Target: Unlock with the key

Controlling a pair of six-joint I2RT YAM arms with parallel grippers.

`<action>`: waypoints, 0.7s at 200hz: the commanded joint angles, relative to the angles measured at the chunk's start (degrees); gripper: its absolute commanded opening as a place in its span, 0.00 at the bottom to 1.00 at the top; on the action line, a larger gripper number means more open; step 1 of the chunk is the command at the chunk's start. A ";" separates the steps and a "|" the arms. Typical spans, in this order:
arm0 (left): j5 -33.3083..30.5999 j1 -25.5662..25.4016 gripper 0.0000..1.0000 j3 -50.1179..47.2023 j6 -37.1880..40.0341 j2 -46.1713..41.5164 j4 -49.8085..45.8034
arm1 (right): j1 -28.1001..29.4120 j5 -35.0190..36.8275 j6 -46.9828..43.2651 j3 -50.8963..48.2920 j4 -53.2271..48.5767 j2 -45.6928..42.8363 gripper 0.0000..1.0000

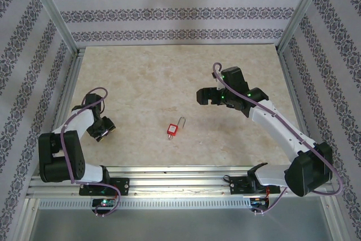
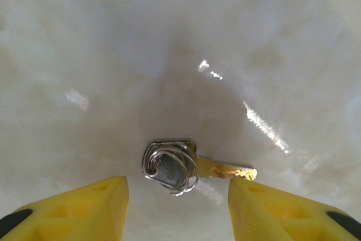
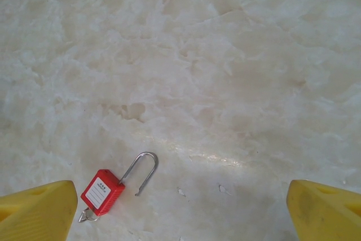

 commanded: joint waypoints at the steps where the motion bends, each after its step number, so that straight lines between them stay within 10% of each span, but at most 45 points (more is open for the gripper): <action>1: -2.18 0.58 0.49 0.75 0.39 0.47 1.40 | 0.76 -1.21 0.30 -1.05 1.41 -1.09 0.95; 140: -1.36 0.75 0.18 0.23 1.30 0.33 3.18 | 1.02 -1.44 1.08 -0.86 2.47 0.75 0.94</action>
